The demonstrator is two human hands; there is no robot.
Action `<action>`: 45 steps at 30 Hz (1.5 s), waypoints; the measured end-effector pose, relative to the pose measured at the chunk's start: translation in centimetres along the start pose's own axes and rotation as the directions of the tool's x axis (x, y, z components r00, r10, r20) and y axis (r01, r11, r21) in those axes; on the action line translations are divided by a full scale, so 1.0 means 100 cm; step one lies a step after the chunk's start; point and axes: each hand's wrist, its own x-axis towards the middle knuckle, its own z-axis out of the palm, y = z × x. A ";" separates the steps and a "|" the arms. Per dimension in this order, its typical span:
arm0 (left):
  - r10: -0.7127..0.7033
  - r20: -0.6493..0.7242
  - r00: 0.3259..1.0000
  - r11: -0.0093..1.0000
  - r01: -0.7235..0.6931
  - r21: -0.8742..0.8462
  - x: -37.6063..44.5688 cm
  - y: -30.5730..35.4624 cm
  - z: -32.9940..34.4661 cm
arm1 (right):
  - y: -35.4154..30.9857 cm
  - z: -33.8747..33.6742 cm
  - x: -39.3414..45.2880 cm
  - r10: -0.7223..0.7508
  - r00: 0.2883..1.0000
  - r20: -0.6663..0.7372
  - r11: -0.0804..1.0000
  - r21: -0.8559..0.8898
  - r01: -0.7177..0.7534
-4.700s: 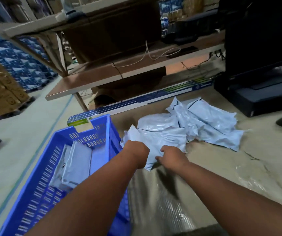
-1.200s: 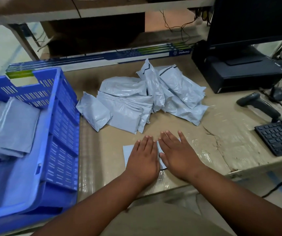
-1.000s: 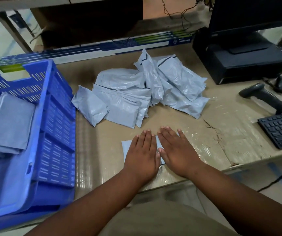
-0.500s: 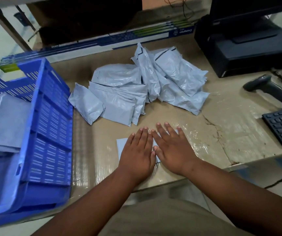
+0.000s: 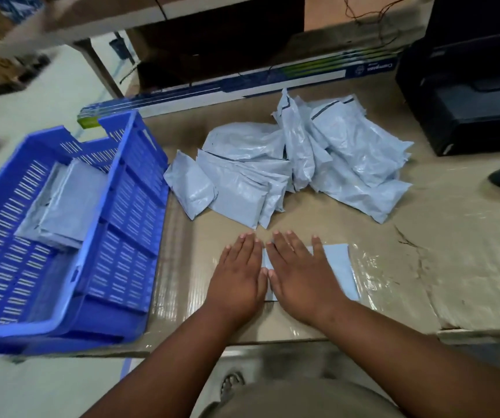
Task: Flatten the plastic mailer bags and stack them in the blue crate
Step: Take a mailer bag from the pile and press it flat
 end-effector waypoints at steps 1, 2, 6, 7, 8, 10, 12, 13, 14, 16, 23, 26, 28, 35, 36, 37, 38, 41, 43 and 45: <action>-0.002 -0.005 1.000 1.000 0.002 0.002 0.001 0.000 0.002 | 0.001 0.002 0.000 0.010 1.000 -0.004 1.000 -0.003 -0.010; -0.003 -0.007 1.000 1.000 0.003 -0.001 0.001 0.000 0.003 | 0.002 0.004 0.000 0.014 1.000 0.000 1.000 -0.001 -0.014; -0.012 -0.018 1.000 1.000 0.012 -0.027 0.000 0.000 0.005 | 0.002 0.004 0.002 0.018 1.000 -0.006 1.000 0.011 -0.018; -0.008 -0.026 1.000 1.000 0.007 -0.028 0.000 0.001 0.006 | 0.002 0.004 0.002 0.023 1.000 -0.013 1.000 0.006 -0.023; -0.003 -0.036 0.999 0.999 0.001 -0.032 0.001 0.001 0.006 | 0.002 0.003 0.002 0.029 0.999 -0.015 1.000 0.001 -0.029; 0.000 -0.053 0.999 0.999 -0.003 -0.043 0.001 0.001 0.008 | 0.001 0.002 0.002 0.033 0.999 -0.010 0.999 -0.008 -0.033; -0.003 -0.064 0.998 0.999 0.000 -0.051 -0.001 0.000 0.007 | 0.000 0.001 0.001 0.039 0.999 -0.006 0.999 -0.016 -0.039; -0.004 -0.061 0.998 0.998 0.001 -0.056 -0.001 0.000 0.006 | 0.000 -0.001 0.001 0.042 0.999 0.006 0.999 -0.013 -0.042; -0.007 -0.052 0.999 0.998 0.004 -0.060 -0.001 0.000 0.006 | 0.000 -0.002 0.001 0.043 0.999 0.020 0.999 -0.009 -0.043; -0.006 -0.042 0.999 0.998 0.003 -0.061 -0.002 -0.001 0.003 | 0.001 -0.006 -0.003 0.044 0.999 0.030 0.999 -0.028 -0.043; 0.143 -0.111 0.984 0.990 -0.142 0.019 -0.011 0.008 -0.009 | 0.028 -0.016 -0.058 0.176 0.982 -0.064 0.976 -0.122 -0.183; 0.299 -0.136 0.945 0.954 -0.297 0.035 -0.025 0.035 -0.007 | 0.036 -0.010 -0.083 0.159 0.986 -0.039 0.978 -0.131 -0.163; 0.320 -0.089 0.943 0.947 -0.318 0.038 -0.027 0.050 0.003 | 0.038 -0.003 -0.092 0.135 0.991 0.012 0.984 -0.121 -0.133; 0.326 0.011 0.945 0.942 -0.326 0.076 -0.023 0.051 0.017 | 0.045 0.008 -0.094 0.137 0.989 0.056 0.987 -0.090 -0.131; 0.325 0.018 0.946 0.943 -0.325 0.075 -0.023 0.051 0.017 | 0.046 0.008 -0.094 0.139 0.989 0.060 0.988 -0.083 -0.133; 0.325 0.021 0.946 0.943 -0.325 0.073 -0.023 0.052 0.016 | 0.045 0.007 -0.093 0.143 0.988 0.064 0.987 -0.077 -0.138; 0.324 0.025 0.946 0.943 -0.325 0.072 -0.022 0.052 0.015 | 0.044 0.005 -0.093 0.150 0.986 0.071 0.986 -0.077 -0.144; 0.321 0.033 0.946 0.944 -0.323 0.062 -0.022 0.049 0.010 | 0.042 -0.004 -0.091 0.181 0.977 0.116 0.980 -0.111 -0.168; 0.300 -0.012 0.954 0.953 -0.299 0.051 -0.024 0.041 0.006 | 0.037 -0.011 -0.090 0.200 0.975 0.093 0.976 -0.103 -0.190; 0.279 -0.076 0.957 0.960 -0.277 0.044 -0.027 0.027 0.000 | 0.028 -0.017 -0.084 0.172 0.985 -0.005 0.979 -0.109 -0.171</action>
